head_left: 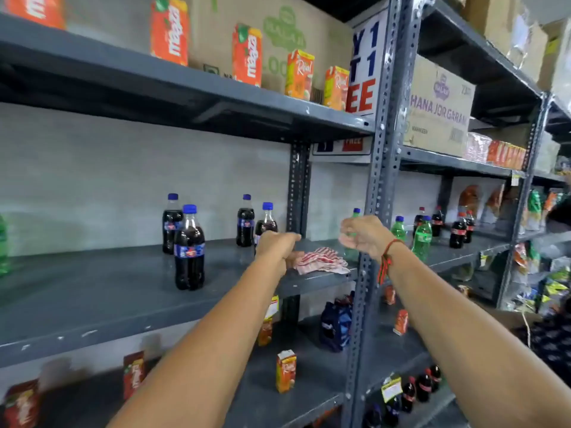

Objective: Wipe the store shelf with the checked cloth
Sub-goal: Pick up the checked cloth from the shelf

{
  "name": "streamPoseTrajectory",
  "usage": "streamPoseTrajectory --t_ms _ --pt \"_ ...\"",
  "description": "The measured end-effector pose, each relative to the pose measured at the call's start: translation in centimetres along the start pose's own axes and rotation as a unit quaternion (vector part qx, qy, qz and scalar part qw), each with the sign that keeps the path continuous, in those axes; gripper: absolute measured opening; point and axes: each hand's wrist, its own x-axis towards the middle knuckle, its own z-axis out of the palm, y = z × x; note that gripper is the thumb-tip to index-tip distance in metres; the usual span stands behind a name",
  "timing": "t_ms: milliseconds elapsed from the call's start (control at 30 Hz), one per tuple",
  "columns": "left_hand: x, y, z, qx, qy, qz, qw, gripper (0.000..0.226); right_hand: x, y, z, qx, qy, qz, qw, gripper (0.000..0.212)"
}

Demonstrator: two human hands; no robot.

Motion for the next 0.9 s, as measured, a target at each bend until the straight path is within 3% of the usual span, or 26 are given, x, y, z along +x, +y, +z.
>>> streamPoseTrajectory --t_ms 133,333,400,467,667,900 --pt "3.0 -2.6 1.5 0.112 -0.038 -0.054 0.991 0.041 3.1 4.2 -0.4 -0.159 -0.033 0.074 0.984 0.009" --pt "5.5 -4.1 3.0 0.254 0.013 -0.027 0.967 0.007 6.7 7.7 -0.8 -0.376 -0.020 0.026 0.926 0.035" --pt "5.8 -4.4 3.7 0.274 0.021 -0.013 0.961 0.013 7.3 8.4 -0.7 -0.419 -0.021 0.010 0.908 0.052" --pt "6.1 -4.5 4.2 0.287 0.030 -0.010 0.957 0.014 8.1 8.9 -0.7 -0.433 -0.002 -0.008 0.901 0.053" --pt "7.2 -4.8 4.5 0.318 0.064 -0.002 0.946 0.015 9.3 9.5 -1.1 -0.398 0.026 -0.026 0.917 0.030" --pt "6.8 -5.1 3.5 0.311 0.107 0.060 0.942 0.012 7.7 8.5 -1.4 -0.355 0.074 -0.072 0.929 0.038"
